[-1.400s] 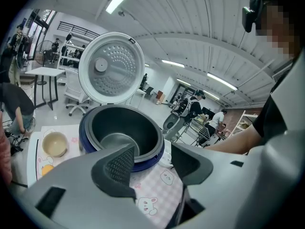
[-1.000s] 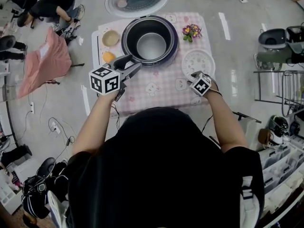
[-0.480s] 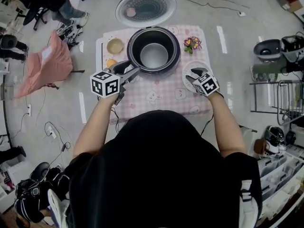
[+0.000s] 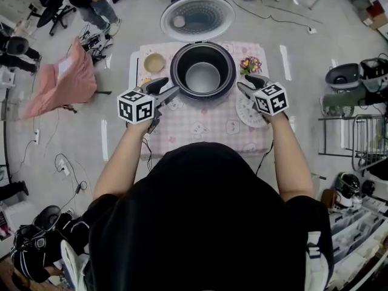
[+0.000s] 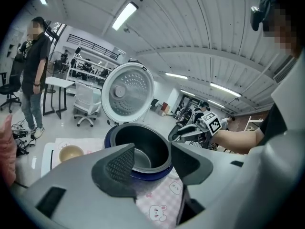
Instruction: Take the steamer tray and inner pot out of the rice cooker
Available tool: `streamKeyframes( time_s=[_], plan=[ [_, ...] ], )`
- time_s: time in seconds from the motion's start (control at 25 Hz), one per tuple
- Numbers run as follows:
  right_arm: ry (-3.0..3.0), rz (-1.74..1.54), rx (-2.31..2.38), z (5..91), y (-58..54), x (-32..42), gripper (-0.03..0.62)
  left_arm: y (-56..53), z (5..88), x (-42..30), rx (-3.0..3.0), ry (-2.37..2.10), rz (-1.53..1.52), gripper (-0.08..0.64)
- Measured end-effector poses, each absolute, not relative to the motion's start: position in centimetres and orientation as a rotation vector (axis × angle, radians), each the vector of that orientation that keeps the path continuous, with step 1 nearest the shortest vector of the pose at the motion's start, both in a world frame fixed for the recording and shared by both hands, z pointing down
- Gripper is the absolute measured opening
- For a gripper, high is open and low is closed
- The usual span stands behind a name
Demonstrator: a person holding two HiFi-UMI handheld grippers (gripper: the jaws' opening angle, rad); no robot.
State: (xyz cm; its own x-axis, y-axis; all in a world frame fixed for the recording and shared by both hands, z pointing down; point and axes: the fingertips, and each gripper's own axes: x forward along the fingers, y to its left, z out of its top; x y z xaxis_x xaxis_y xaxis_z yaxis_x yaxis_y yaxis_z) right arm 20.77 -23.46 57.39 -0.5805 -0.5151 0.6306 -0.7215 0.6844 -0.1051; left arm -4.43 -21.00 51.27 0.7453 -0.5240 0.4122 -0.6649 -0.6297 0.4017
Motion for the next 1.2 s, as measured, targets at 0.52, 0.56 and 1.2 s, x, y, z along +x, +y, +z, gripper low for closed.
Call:
streamKeyframes(
  time_s=[0.52, 0.56, 1.2],
  plan=[
    [-2.388, 0.574, 0.964, 56.0, -25.7, 19.3, 0.186, -22.5, 52.8, -5.5, 2.378, -0.949, 0.381, 0.252],
    [-2.385, 0.573, 0.958, 56.2, -25.8, 19.1, 0.186, -22.7, 53.0, -5.5, 2.377, -0.95, 0.385, 0.252],
    [-2.328, 0.663, 0.895, 60.3, -29.1, 17.0, 0.189, -28.0, 58.6, -5.5, 2.326, -1.044, 0.564, 0.217]
  ],
)
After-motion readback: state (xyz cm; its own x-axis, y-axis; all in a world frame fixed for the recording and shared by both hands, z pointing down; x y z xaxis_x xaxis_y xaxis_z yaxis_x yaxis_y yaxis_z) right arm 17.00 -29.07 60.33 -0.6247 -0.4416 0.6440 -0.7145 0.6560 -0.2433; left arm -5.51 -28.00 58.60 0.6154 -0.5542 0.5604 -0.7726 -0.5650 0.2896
